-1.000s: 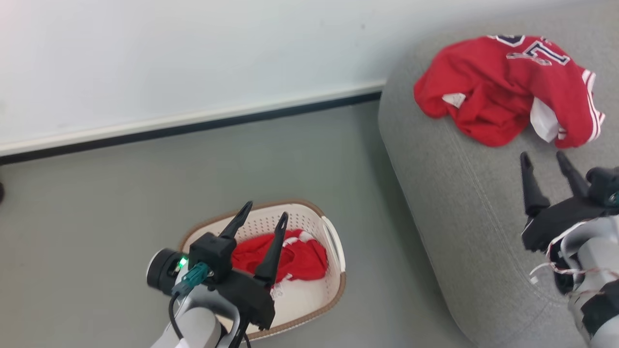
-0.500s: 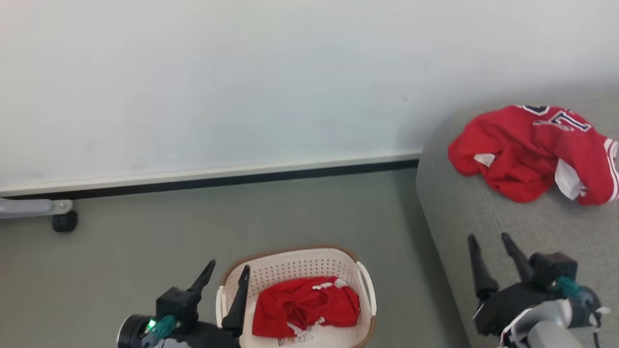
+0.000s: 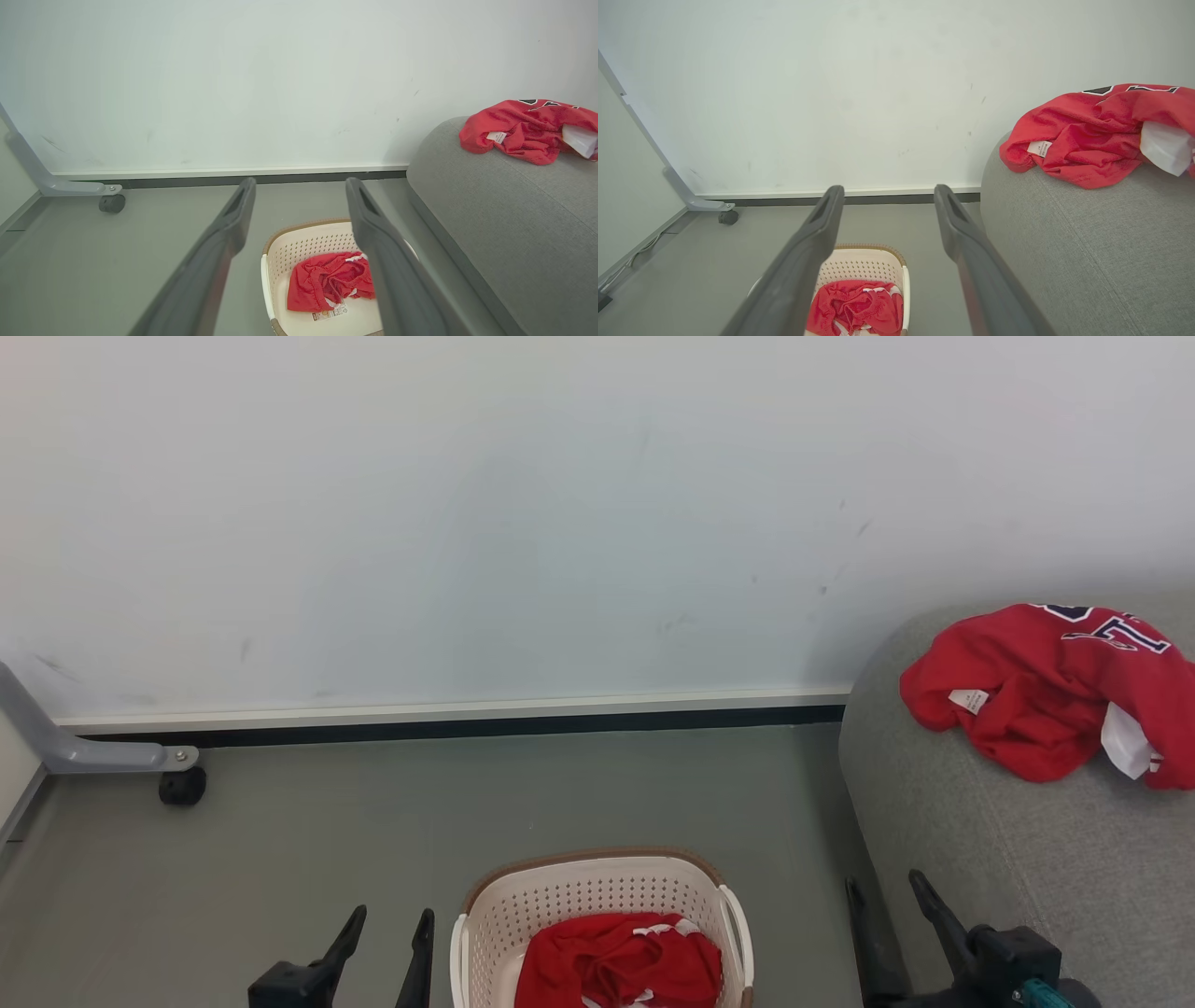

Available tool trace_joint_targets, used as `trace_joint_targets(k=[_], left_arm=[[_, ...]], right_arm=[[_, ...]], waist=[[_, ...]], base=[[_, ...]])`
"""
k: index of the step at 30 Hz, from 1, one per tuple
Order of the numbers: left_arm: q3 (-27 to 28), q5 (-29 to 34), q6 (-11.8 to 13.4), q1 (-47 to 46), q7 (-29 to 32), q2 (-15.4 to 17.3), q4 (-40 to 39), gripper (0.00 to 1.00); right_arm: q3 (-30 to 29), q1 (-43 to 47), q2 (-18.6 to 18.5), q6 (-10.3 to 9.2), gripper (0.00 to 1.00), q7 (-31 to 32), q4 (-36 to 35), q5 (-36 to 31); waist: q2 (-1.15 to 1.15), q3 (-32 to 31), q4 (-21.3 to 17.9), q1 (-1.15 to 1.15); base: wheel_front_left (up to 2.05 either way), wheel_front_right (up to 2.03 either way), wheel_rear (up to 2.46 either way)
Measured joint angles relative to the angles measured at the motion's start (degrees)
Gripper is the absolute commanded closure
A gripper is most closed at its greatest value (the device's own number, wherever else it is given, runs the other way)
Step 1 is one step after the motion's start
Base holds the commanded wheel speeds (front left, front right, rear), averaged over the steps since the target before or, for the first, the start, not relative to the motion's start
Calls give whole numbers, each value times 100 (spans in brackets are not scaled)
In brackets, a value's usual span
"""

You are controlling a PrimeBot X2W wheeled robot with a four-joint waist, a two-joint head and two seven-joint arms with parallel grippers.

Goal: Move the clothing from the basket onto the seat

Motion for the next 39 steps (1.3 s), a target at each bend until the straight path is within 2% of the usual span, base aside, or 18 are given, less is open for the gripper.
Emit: trace_joint_targets(k=[10,19,30,39], left_arm=[[514,177,4,354,-3,18,-230,0],[823,465,4,576,-3,29,-398,0],[1247,651,4,717,-3,-168,-661,0],[1339,854,4,731,-4,-221,-814,0]], right_arm=[[-20,597,26,-187,0,0,-713,-174],[-109,838,96,-237,0,0,-1066,-241],[-199,917,157,-263,0,7,-1355,-376],[-249,915,209,-287,0,16,-1475,-420]], waist=[[1,-15,33,1],[1,5,1,1],[1,58,-55,1],[1,144,-108,2]], base=[[0,0,0],[0,0,0],[0,0,0],[0,0,0]])
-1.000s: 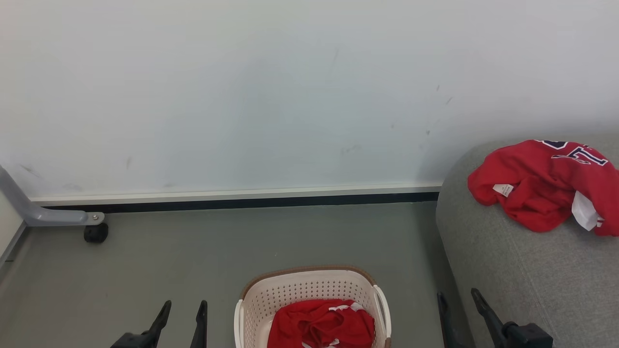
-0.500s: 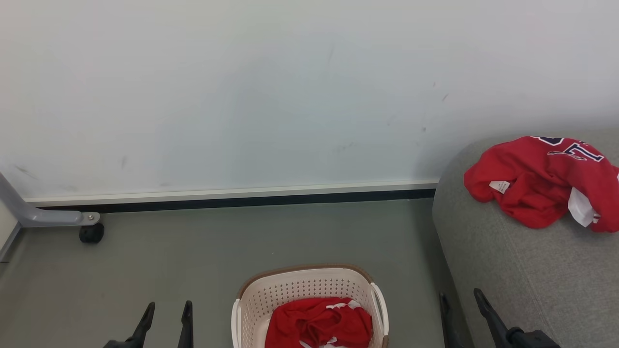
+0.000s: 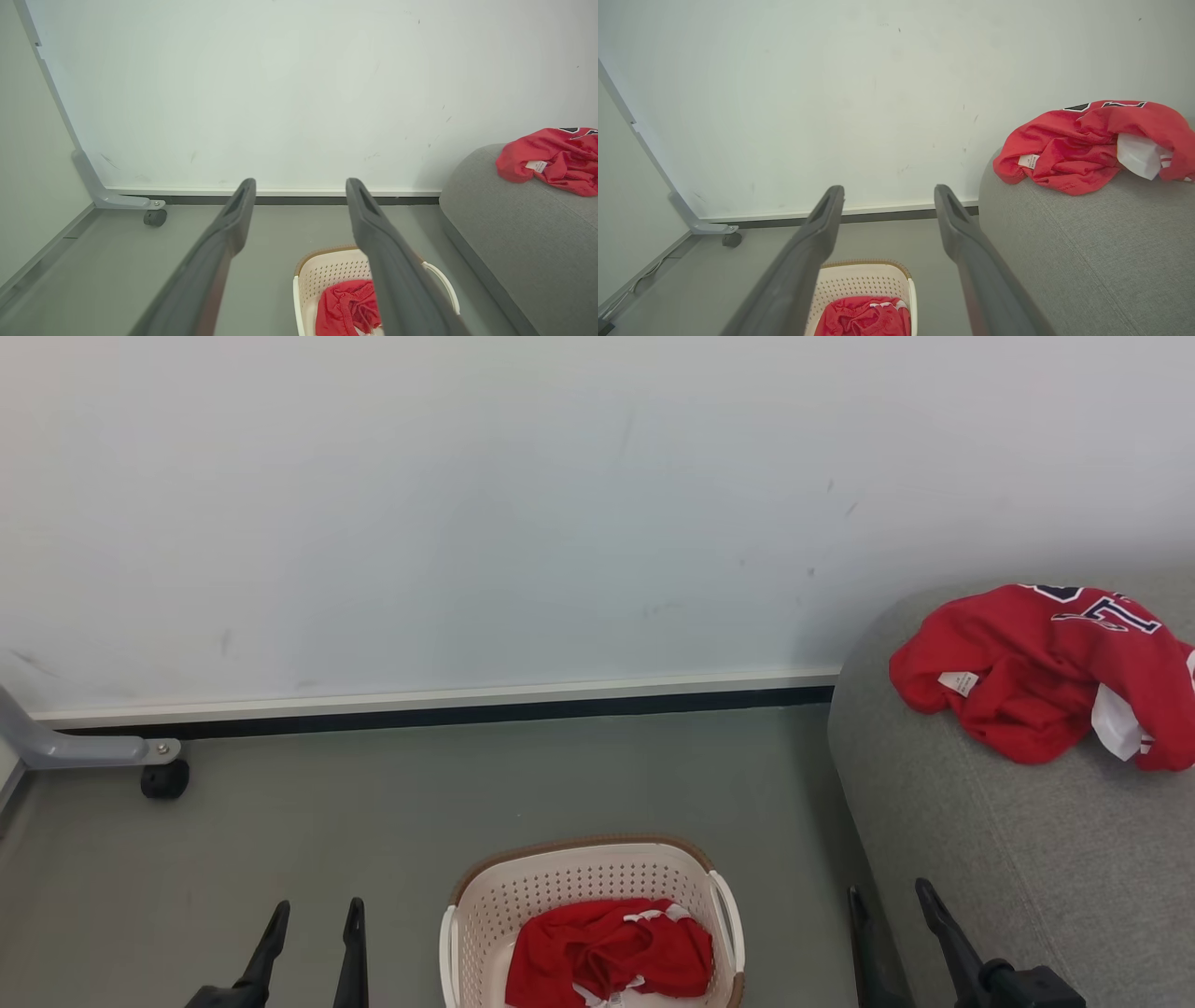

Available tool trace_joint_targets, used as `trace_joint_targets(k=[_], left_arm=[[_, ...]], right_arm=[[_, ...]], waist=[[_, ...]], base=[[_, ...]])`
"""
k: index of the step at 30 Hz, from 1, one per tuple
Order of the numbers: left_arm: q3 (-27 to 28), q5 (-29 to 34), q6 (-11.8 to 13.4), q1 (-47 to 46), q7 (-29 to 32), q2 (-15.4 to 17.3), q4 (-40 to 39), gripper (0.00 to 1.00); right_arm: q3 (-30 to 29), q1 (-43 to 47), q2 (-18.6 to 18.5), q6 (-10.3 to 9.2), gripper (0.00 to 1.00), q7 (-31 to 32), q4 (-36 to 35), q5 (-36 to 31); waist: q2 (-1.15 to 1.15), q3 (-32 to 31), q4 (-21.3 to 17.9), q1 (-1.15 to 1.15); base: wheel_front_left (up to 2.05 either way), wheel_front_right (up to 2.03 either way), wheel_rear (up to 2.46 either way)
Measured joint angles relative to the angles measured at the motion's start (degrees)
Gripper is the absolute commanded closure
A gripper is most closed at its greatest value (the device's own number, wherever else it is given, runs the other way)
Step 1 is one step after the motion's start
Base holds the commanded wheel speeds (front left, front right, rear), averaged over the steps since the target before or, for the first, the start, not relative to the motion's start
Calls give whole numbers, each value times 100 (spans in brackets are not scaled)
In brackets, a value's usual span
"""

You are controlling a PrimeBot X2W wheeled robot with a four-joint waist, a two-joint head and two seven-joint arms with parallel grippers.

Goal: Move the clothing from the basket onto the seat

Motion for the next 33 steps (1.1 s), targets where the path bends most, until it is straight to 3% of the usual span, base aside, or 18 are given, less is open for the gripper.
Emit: trace_joint_targets(k=[22,33], left_arm=[[26,230,-4,43,0,-16,-377,0],[-479,670,-268,-1244,330,30,-182,0]], right_arm=[[-191,-146,19,-7,0,102,-360,-91],[-281,-840,20,-8,0,194,-636,-256]], waist=[[0,506,-123,0],[1,1207,-289,1]], base=[[0,0,0],[0,0,0]])
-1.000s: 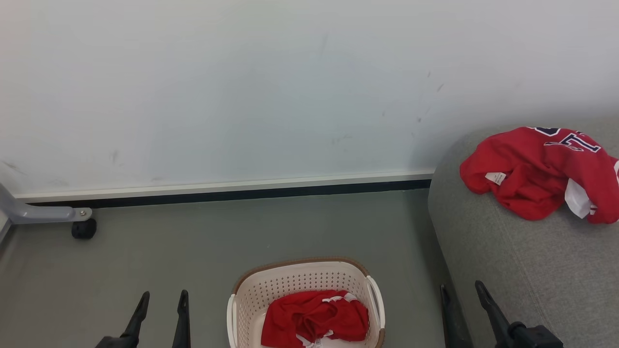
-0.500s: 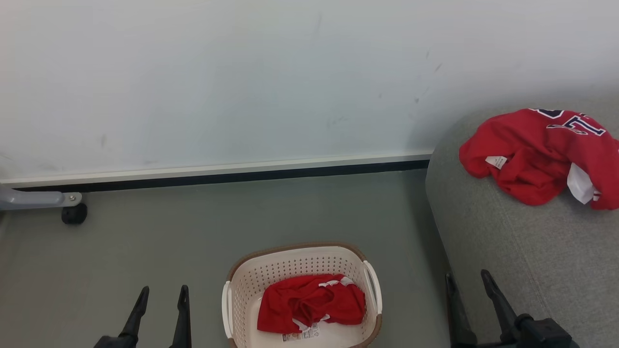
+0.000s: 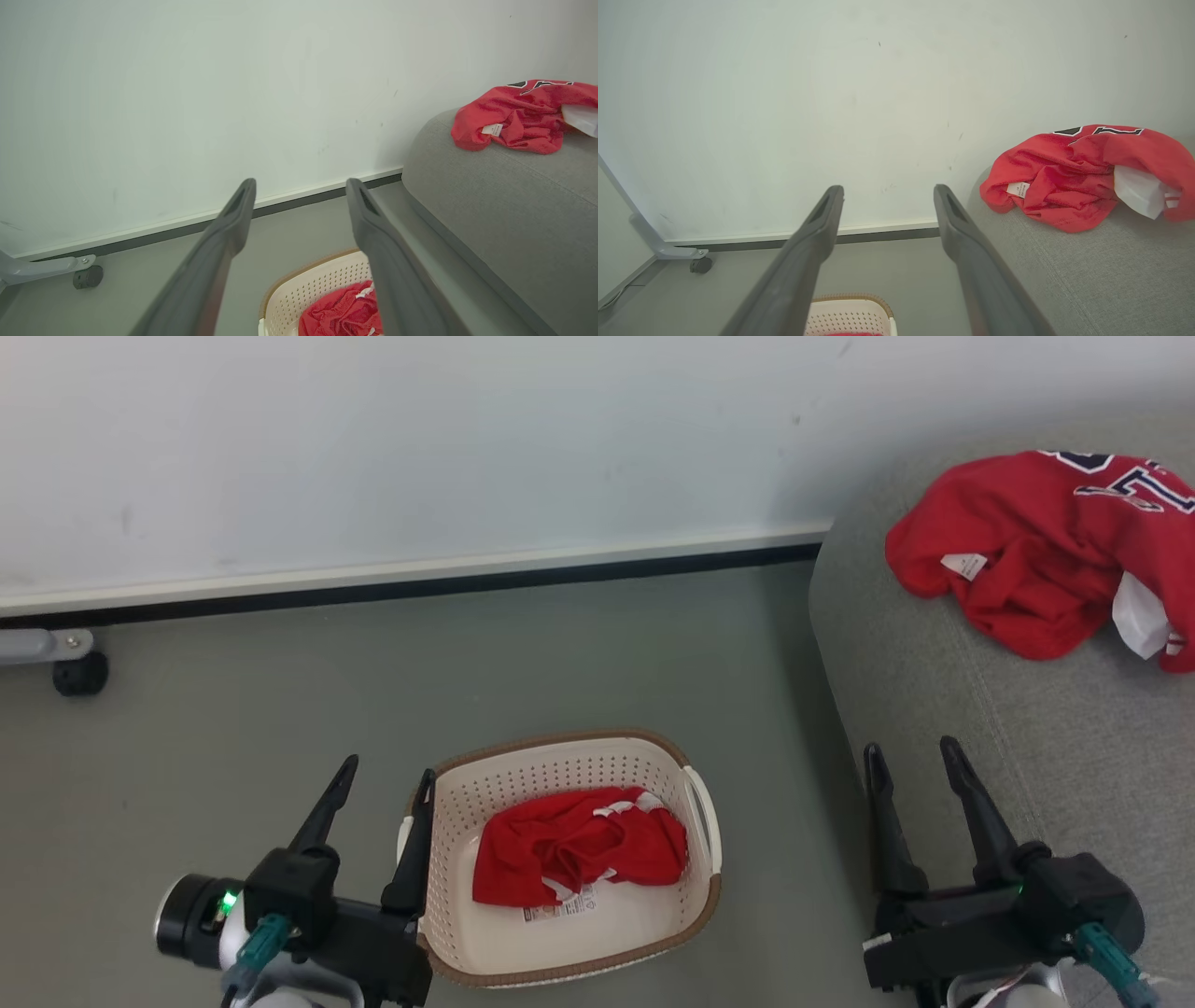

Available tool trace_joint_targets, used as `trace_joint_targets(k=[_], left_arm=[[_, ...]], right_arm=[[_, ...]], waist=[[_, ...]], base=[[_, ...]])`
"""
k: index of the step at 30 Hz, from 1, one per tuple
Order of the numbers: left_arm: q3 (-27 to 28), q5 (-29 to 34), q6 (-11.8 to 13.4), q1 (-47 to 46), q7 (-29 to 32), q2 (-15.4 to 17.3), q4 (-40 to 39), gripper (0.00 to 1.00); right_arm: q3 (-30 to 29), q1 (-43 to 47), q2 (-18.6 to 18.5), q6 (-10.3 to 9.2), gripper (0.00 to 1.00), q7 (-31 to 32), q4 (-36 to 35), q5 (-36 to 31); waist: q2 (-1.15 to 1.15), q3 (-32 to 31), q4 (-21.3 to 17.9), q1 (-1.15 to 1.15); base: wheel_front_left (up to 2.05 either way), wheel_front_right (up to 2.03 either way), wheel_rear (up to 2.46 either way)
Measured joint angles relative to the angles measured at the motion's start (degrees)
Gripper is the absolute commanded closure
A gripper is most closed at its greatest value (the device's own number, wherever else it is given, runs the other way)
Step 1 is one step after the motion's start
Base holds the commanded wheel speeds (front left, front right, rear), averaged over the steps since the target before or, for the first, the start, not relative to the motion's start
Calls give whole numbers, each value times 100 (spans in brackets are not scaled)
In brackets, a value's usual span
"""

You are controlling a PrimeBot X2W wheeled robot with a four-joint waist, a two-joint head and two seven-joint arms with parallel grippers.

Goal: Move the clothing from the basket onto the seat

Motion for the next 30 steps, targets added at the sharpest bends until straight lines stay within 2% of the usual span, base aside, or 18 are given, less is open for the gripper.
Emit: trace_joint_targets(k=[19,30], left_arm=[[-800,584,-589,-1437,909,38,1482,0],[-939,853,-757,-2142,1239,142,2095,0]], right_arm=[[-138,-1294,101,0,0,45,-359,-9],[-155,-2271,187,10,0,40,-500,-7]], waist=[[1,1483,-829,0],[1,2347,-1274,0]], base=[[0,0,0],[0,0,0]])
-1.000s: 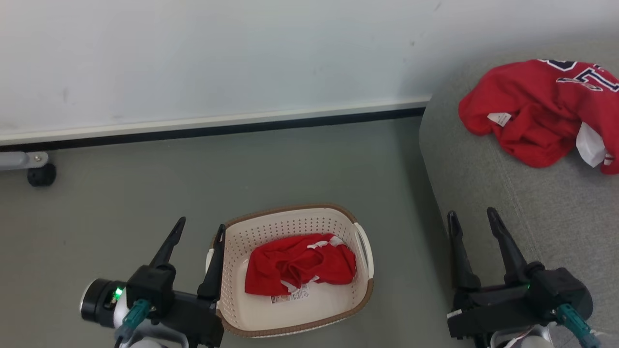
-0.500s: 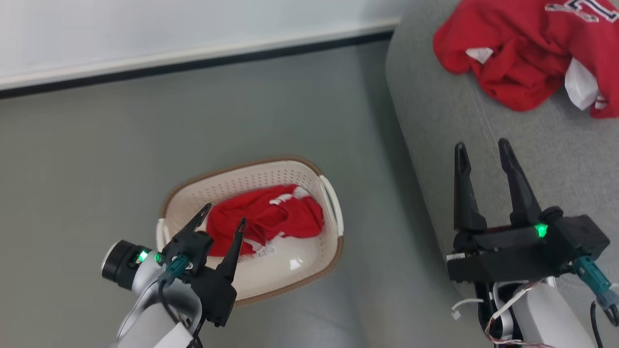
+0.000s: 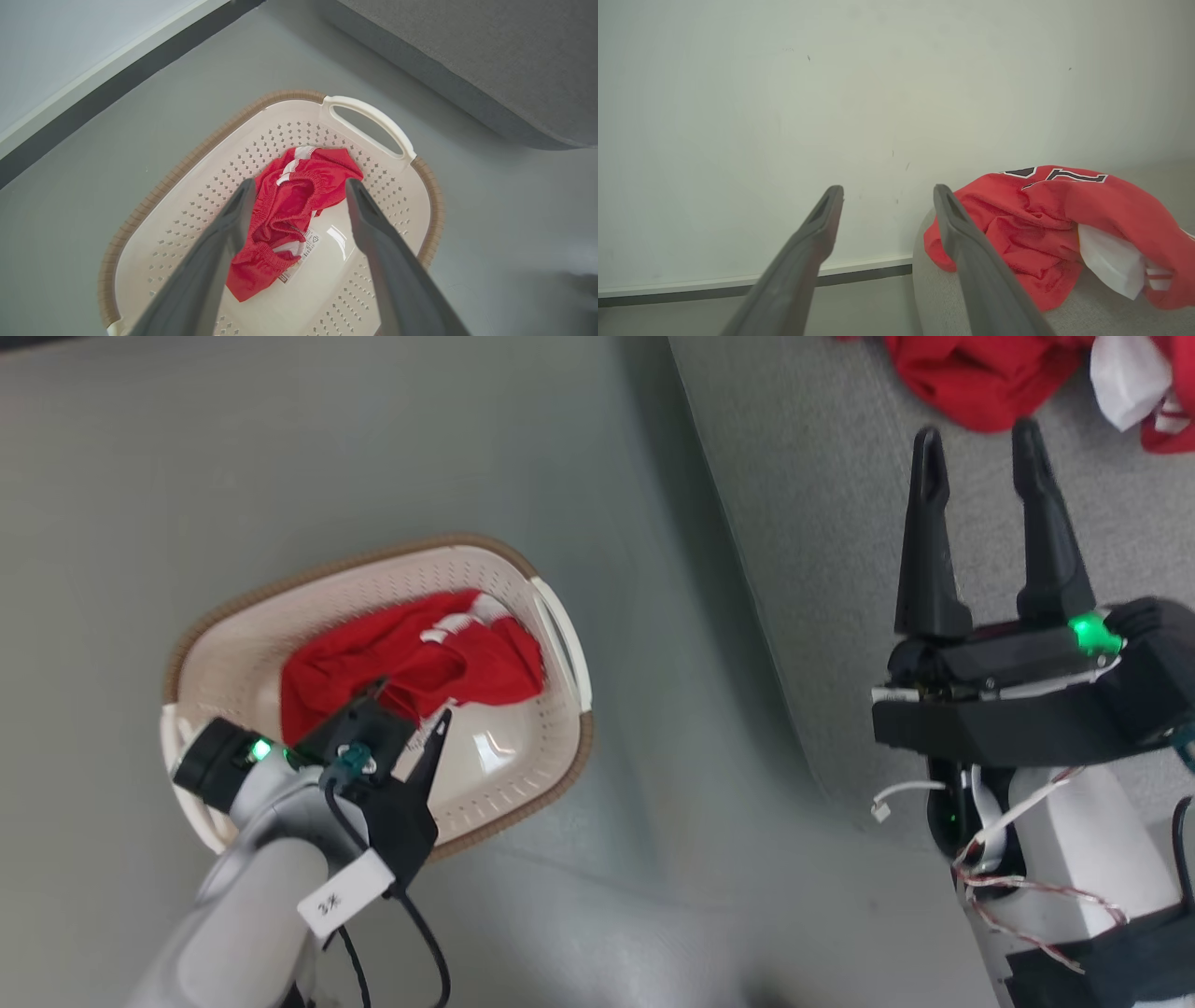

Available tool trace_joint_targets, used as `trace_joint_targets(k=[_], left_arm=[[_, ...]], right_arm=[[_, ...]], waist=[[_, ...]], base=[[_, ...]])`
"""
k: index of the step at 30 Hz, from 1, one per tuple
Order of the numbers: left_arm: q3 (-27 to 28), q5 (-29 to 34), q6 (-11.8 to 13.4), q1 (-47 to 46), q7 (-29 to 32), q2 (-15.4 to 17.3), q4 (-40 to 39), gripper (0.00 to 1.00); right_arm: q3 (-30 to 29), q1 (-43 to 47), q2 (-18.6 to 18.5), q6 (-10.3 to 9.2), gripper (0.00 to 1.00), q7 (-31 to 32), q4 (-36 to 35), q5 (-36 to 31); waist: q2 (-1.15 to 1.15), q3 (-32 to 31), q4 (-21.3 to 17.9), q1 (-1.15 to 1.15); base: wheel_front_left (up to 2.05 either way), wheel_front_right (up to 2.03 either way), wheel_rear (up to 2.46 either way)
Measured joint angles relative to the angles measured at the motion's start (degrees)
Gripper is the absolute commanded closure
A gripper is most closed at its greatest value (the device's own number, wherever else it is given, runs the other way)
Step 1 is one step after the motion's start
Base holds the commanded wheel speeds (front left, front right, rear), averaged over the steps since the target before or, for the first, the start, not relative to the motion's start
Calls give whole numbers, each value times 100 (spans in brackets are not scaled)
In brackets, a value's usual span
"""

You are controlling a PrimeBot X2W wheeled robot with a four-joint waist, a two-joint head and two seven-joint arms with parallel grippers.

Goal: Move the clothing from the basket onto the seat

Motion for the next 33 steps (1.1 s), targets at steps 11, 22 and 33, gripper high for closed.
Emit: trace_joint_targets(k=[11,22,33], left_arm=[[-3,236,-93,-792,259,294,488,0],[-25,381,-171,-1360,339,559,936,0],[-46,452,-180,-1631,298,599,1376,0]], right_arm=[[111,-748,93,75,0,-52,-121,18],[249,-1158,182,75,0,-186,-37,219],[417,-1319,218,75,0,-245,135,274]], waist=[[0,974,-388,0],[0,1904,-847,0],[0,2244,-1239,-1]], base=[[0,0,0],[0,0,0],[0,0,0]])
